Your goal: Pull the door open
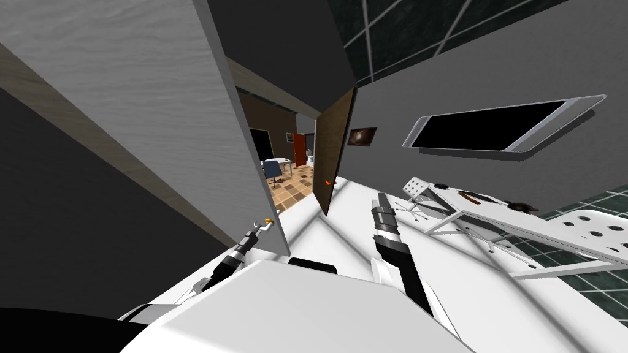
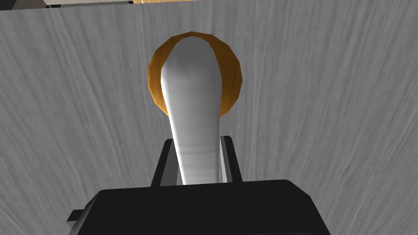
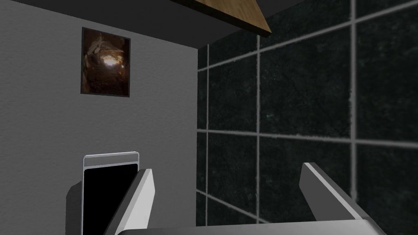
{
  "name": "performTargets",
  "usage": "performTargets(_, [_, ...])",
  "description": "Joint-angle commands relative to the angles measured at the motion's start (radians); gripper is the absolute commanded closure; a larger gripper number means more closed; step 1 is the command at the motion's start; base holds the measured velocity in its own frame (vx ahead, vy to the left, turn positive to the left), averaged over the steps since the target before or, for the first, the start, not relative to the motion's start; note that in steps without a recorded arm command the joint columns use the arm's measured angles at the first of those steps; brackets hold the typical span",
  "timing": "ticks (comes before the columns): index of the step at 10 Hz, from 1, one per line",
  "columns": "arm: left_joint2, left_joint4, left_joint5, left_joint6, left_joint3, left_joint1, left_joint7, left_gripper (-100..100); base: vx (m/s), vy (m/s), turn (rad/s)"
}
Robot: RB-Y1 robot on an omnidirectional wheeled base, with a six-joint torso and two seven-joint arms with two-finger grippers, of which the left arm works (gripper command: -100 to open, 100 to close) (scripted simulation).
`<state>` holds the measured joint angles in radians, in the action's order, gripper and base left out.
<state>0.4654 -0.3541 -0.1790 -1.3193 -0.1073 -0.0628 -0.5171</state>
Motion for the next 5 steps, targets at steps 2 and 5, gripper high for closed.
performTargets(2, [0.001, -0.002, -0.008, -0.026, 0.002, -0.020, -0.006, 100, -0.193, 0.070, -0.147])
performTargets(5, [0.002, -0.016, -0.010, -0.022, -0.002, -0.032, -0.007, 100, -0.136, 0.041, -0.118])
